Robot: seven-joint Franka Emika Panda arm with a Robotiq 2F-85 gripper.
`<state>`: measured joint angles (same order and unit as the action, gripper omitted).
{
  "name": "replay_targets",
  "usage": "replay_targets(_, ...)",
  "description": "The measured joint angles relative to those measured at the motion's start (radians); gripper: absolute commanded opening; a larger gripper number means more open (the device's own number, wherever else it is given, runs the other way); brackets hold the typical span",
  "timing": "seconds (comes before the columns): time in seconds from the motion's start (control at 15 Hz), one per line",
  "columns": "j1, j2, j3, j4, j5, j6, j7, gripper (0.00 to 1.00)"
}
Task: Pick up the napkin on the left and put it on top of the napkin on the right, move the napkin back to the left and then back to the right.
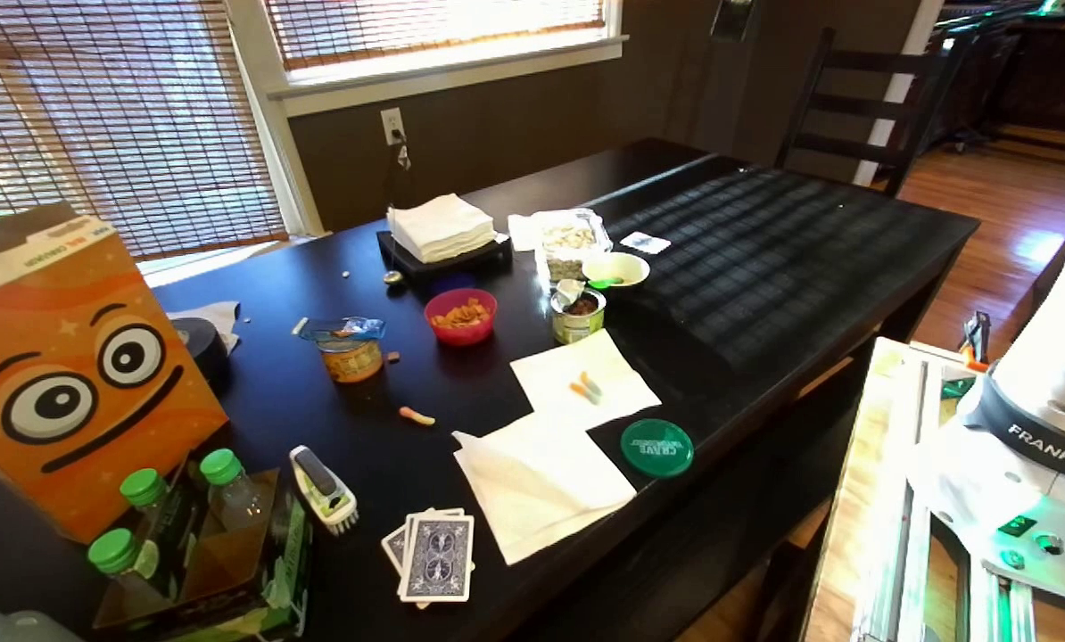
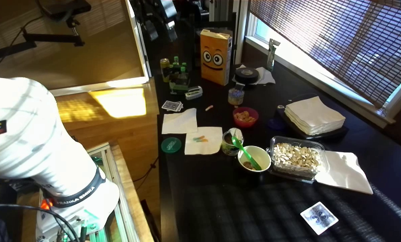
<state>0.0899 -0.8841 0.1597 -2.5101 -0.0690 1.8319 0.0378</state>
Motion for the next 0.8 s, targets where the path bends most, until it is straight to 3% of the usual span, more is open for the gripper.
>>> replay_targets(0.2,0.097,0.089,0.088,-0.008,0.011,0.132,-0.002,1.00)
replay_targets(0.33,0.138,0.165,0.110,-0.024,0.010,0.236,-0.025,1.00)
replay_targets(0.67,0.199,0.375,0.070,-0.081,0.021,0.473,-0.168,1.00)
replay_targets(0.8,0.200,0.411,0.062,-0.078,0.021,0.484,-0.174,1.00)
